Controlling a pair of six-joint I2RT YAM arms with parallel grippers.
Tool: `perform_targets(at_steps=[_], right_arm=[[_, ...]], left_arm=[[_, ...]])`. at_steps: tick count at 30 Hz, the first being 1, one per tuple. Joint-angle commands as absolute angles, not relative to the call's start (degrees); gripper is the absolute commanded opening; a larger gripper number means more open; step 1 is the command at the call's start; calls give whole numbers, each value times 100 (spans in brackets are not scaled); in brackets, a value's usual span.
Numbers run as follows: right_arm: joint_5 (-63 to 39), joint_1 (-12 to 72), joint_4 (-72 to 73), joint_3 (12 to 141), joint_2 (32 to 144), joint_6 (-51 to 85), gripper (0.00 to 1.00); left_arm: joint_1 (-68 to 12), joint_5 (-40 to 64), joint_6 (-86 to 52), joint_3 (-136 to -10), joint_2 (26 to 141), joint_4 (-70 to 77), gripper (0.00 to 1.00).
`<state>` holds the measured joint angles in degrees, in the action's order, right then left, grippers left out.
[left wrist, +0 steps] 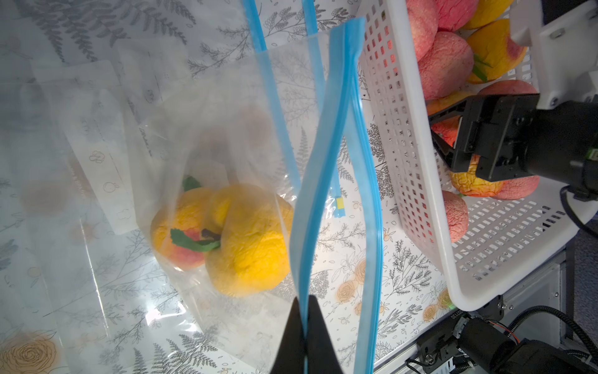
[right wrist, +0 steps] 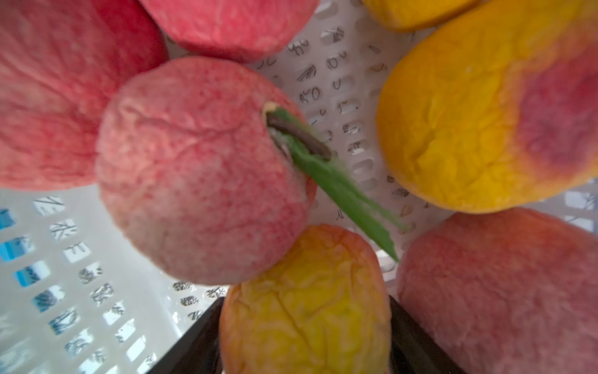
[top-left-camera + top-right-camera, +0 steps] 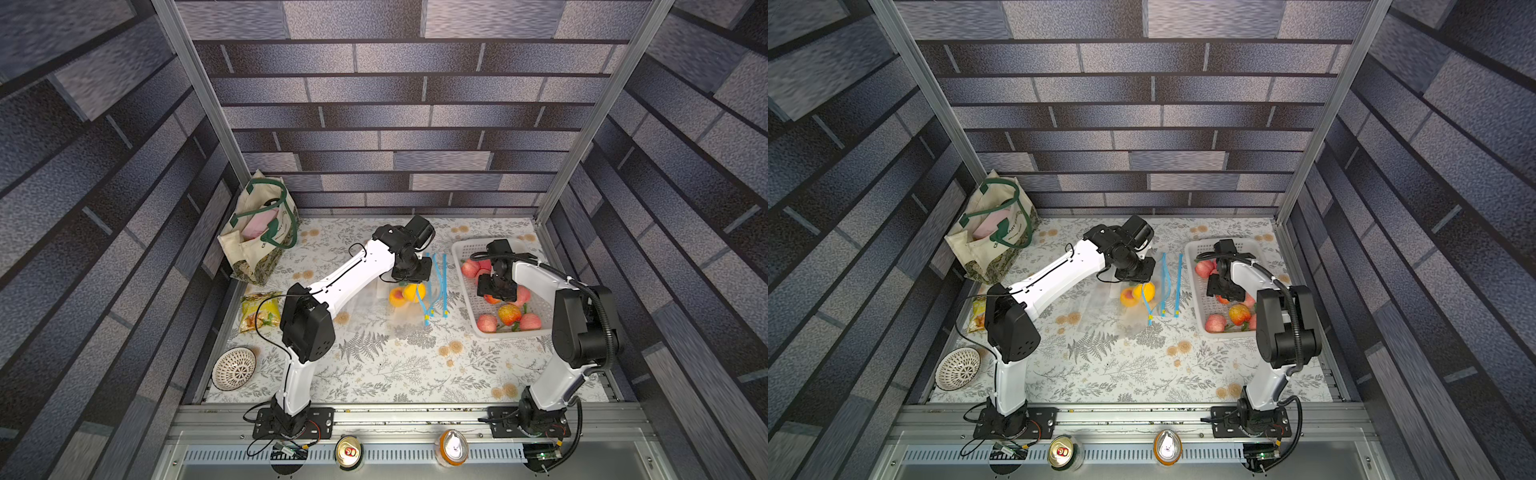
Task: Place the peach in a zip-top bag and seal the zipper
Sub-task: Pick up the peach from the basket.
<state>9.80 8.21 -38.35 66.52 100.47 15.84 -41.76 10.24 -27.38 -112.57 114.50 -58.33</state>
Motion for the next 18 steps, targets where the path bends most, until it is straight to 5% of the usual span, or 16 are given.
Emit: perform_targets(at_steps=[1,8,18], right_arm=[[975,774,-4009,6724,9850,1512,69],[577,779,-4548,6648,8917,1514,68],[-1560,1666,-3679,6451,7392,2634,67]], left_arm=[[-4176,960,-2628,-11426,11452,-5994,0],[-4101,1001,-2610,-11489,11452,-5994,0],[-4122,989,-2601,-11736,11602,-6080,0]])
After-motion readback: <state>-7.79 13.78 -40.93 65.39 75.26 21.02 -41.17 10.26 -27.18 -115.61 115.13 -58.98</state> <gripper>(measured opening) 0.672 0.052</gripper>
